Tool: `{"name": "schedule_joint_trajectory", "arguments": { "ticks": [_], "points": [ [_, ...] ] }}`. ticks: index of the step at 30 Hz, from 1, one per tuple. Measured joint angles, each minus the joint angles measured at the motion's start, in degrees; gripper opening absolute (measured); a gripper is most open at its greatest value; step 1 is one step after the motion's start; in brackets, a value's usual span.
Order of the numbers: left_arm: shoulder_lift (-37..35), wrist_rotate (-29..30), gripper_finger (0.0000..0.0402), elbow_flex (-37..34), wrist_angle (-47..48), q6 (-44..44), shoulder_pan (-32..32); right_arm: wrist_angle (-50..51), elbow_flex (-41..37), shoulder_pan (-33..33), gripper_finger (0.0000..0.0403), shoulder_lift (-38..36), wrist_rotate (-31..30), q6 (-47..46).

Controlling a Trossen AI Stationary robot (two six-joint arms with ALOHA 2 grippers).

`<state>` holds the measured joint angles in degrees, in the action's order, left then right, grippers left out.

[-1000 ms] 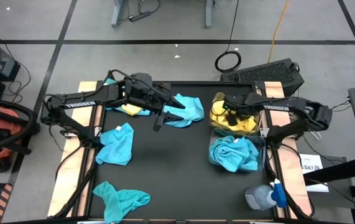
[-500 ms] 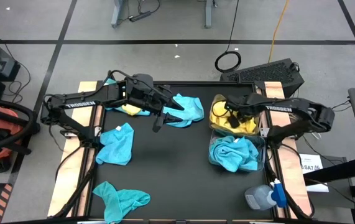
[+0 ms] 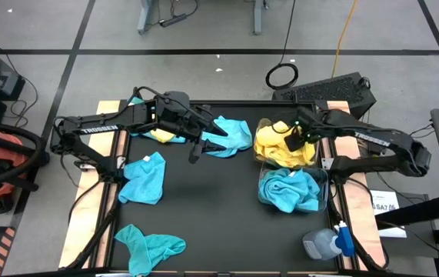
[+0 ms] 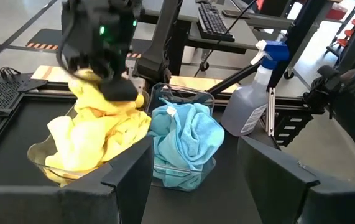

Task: Sort microfiber towel by color & place in baskets
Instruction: Put the yellow microfiber cloth into the top transparent bin

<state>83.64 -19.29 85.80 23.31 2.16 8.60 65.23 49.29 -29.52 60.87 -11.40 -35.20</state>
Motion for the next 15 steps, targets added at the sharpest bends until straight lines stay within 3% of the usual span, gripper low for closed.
{"name": "schedule_joint_trajectory", "arguments": {
  "ticks": [8, 15],
  "points": [
    [0.0, 0.0, 0.0239, 0.0, -0.02, -0.01, 0.0, 1.53, 6.7, 0.0, 0.0262, -3.9, 1.52, 0.31],
    [0.0, 0.0, 0.0239, 0.0, -0.02, 0.06, 0.0, 2.87, 11.5, 0.0, 0.0274, -4.93, 4.22, 0.9]
  ]
}}
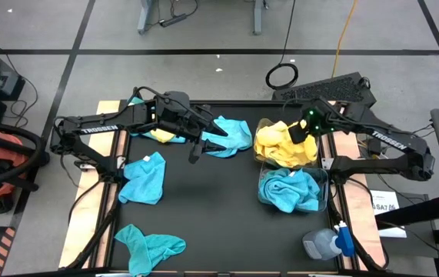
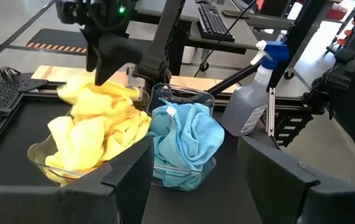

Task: Sort microfiber towel by color & place in baskets
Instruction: Put the yellow microfiber cloth into the top transparent bin

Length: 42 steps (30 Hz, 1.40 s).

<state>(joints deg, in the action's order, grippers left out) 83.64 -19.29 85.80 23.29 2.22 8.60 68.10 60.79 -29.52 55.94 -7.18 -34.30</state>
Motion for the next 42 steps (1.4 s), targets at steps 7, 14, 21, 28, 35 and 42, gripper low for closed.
{"name": "schedule_joint_trajectory", "arguments": {
  "ticks": [7, 14, 21, 28, 35, 42],
  "points": [
    [0.0, 0.0, 0.0239, 0.0, 0.02, -0.02, 0.0, 0.33, 0.75, 0.76, 0.024, 0.78, -0.37, -0.19],
    [0.0, 0.0, 0.0239, 0.0, 0.02, 0.0, 0.0, 0.11, 0.66, 0.76, 0.0111, 5.06, -4.42, 2.47],
    [0.0, 0.0, 0.0239, 0.0, 1.57, 0.02, 0.0, -4.3, -4.68, 0.74, 0.0012, 9.04, -4.25, 3.75],
    [0.02, 0.0, 0.0239, 0.0, 5.59, 0.04, 0.0, -10.94, -14.29, 0.74, 0.0013, 10.98, -1.5, 2.49],
    [0.02, 0.02, 0.0239, 0.0, 6.01, -1.16, 0.0, -15.76, -20.02, 0.72, 0.0004, 10.99, -1.34, 2.42],
    [0.02, 0.02, 0.0239, 0.0, 5.92, -1.47, 0.0, -15.63, -20.59, 0.53, 0.0006, 10.99, -3.02, 3.49]
  ]
}}
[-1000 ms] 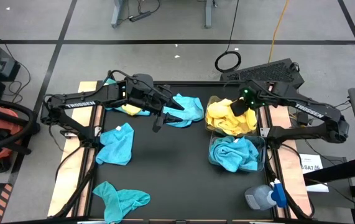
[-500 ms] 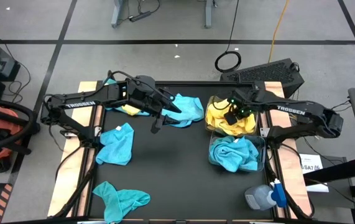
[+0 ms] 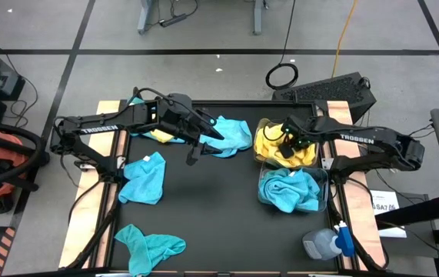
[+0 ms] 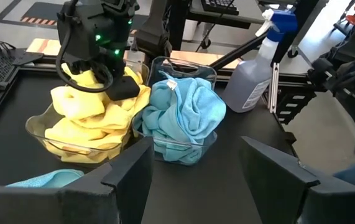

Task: Sort microfiber towel by color & place in baskets
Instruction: Put the yellow microfiber cloth into the top transparent bin, then put the blue microfiber cloth into the bottom transparent bin

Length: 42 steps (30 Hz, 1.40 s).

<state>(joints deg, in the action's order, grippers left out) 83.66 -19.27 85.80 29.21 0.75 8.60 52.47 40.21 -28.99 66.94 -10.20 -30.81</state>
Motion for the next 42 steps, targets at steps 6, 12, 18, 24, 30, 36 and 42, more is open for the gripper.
{"name": "schedule_joint_trajectory", "arguments": {
  "ticks": [6, 12, 18, 24, 30, 36, 42],
  "points": [
    [0.0, 0.02, 0.0239, 0.0, -0.02, -0.07, 0.0, -0.26, 0.29, -2.03, 0.0006, 0.02, -3.19, -1.4],
    [0.0, 3.07, 0.0239, 0.0, -0.15, 0.38, 0.0, -0.6, 3.64, -3.18, 0.0006, 0.02, -5.47, 3.0],
    [0.0, 6.04, 0.0239, 0.0, -1.4, 3.98, 0.17, 1.34, 7.43, -5.57, 0.0013, 0.02, -4.4, 8.76],
    [-0.2, 6.04, 0.0239, 0.0, -3.95, 8.11, 0.17, 7.18, 12.01, -5.09, 0.0095, -0.4, 3.02, 10.98],
    [-1.35, 4.3, 0.0239, 0.02, -1.82, 10.97, -0.3, 11.69, 19.83, -3.92, 0.0196, -2.87, 6.05, 12.74],
    [-2.41, 5.24, 0.0239, 0.04, 5.01, 11.88, -1.97, 14.19, 29.8, -1.53, 0.0256, -6.0, 7.76, 15.39],
    [-2.84, 6.04, 0.0239, 0.04, 12.58, 17.78, -4.02, 11.24, 35.4, 1.44, 0.0272, -8.9, 16.66, 17.0]
  ]
}}
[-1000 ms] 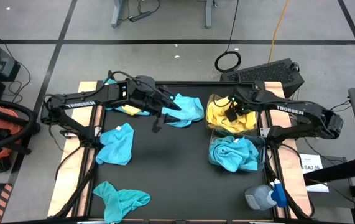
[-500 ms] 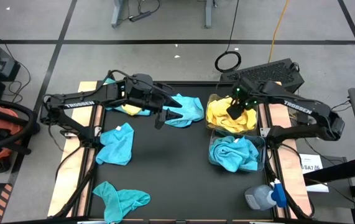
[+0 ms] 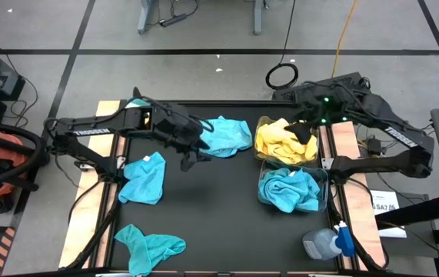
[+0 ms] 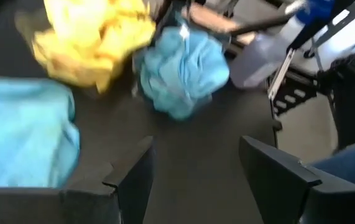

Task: Sort microfiber towel by color & place in baskets
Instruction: Put the blue microfiber cloth into the bottom transparent bin

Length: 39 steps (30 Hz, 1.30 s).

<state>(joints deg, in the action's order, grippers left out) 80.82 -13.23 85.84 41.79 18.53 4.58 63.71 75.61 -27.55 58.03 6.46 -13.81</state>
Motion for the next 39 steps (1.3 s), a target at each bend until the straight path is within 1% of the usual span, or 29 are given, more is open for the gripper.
{"name": "schedule_joint_trajectory", "arguments": {
  "ticks": [4, 7, 15, 22, 25, 32, 39],
  "points": [
    [0.0, 0.02, 0.0239, 0.0, 4.58, 3.77, -2.65, -2.9, 0.09, 3.03, 0.0267, -1.93, 7.33, 1.91],
    [0.0, 0.06, 0.0239, 0.0, 8.27, 5.34, -5.31, -3.02, 0.09, 5.33, 0.0263, -2.33, 8.53, 3.57],
    [0.07, 4.78, 0.0239, 0.0, 16.35, 12.71, -11.75, -3.46, 0.07, 10.02, 0.026, -2.13, 8.72, 6.11],
    [0.07, 8.7, 0.0239, -0.02, 21.1, 18.81, -19.31, -5.86, 0.07, 13.56, 0.026, -2.13, 8.76, 6.57],
    [0.07, 10.73, 0.0239, -0.02, 21.65, 22.25, -22.53, -5.93, 0.07, 14.83, 0.026, -2.13, 8.76, 6.57],
    [0.32, 13.38, 0.0239, -0.02, 21.75, 29.87, -29.65, -6.88, 0.07, 17.19, 0.026, -2.09, 8.74, 6.1],
    [0.87, 13.77, 0.0239, -2.31, 21.79, 37.67, -35.36, -8.45, 0.05, 19.38, 0.026, -2.09, 8.71, 6.0]
  ]
}}
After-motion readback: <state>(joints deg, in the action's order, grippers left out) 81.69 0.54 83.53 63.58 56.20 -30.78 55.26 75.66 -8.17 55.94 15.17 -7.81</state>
